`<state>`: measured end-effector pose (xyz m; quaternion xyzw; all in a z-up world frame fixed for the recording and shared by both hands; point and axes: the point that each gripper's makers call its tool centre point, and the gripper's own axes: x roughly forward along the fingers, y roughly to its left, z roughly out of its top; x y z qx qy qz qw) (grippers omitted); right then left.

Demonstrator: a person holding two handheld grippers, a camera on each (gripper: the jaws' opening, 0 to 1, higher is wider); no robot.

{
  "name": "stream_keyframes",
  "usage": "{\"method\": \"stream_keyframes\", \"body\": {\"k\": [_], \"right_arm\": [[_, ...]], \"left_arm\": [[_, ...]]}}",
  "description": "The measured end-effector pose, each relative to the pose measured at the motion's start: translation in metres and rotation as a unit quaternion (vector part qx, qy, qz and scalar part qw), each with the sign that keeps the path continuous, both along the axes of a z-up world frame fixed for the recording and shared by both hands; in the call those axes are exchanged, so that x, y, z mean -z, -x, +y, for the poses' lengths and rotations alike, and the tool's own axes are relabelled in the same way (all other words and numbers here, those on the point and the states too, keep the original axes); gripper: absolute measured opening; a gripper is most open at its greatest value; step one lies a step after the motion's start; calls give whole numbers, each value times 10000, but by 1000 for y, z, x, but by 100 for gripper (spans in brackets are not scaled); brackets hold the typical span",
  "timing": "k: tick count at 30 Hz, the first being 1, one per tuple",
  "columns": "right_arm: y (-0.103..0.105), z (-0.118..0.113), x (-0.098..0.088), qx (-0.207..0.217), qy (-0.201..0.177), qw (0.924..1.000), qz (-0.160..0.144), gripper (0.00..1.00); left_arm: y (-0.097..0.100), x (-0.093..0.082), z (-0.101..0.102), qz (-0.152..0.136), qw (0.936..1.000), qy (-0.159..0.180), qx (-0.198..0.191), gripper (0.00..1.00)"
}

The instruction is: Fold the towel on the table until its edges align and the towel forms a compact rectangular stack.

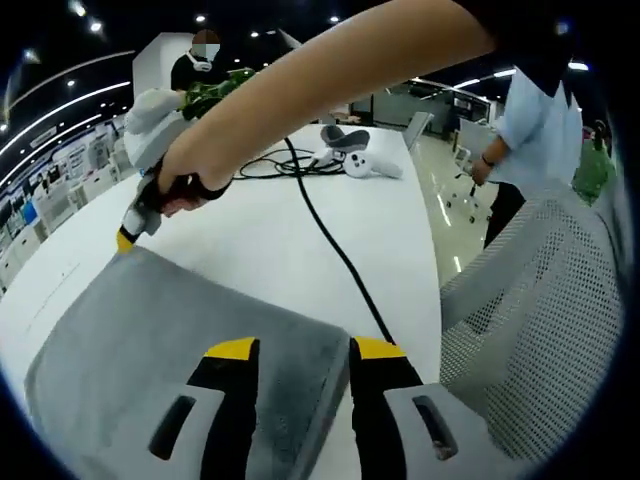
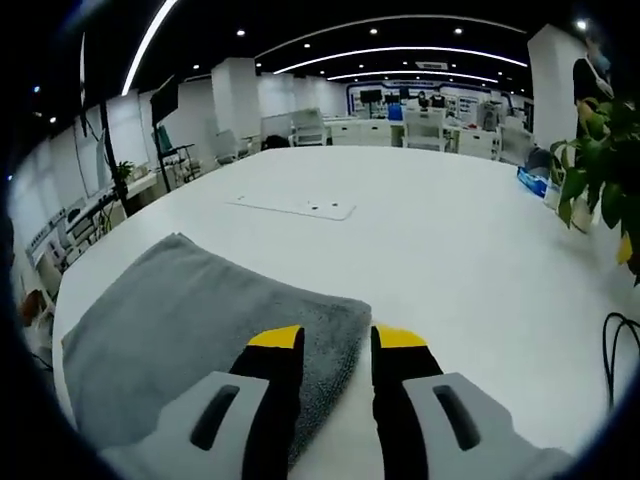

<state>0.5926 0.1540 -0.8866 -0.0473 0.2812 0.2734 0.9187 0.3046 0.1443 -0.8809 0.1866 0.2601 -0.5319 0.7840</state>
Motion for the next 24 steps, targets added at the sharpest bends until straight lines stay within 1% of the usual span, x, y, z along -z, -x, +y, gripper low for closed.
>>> {"method": "stream_keyframes", "body": {"k": [3,8,11,14,16,17,18,19,21,24], "right_arm": [[3,1,2,-55,36,10000,20,25],[3,1,9,-80,-24,9999,104,25],[-2,-2,11,33,-202,9996,168,25],[-7,-5,15,149,-305,9992,205,24],[-9,-6,16,173,-341,9990,215,24],[-10,-7,17,213,-363,9989,219,23],[-12,-10,17,339,-343,9987,162,22],[-11,-12,16,360,-289,9989,116,21],[-9,-13,16,424,-327,9985,72,19],[-10,-17,18,502,-386,9979,124,19]], "left_arm": [[8,5,-8,22,9998,-74,188,28],[13,9,-14,20,9996,-110,267,23],[17,12,-17,-2,9993,-101,365,18],[19,17,-18,43,9990,-158,404,18],[18,20,-19,24,9991,-185,391,16],[15,21,-19,-29,9992,-194,351,15],[14,23,-19,-63,9992,-209,324,14],[13,24,-20,-63,9993,-224,301,13],[12,25,-23,-39,9995,-184,248,13],[14,29,-25,-104,9990,-288,336,13]]}}
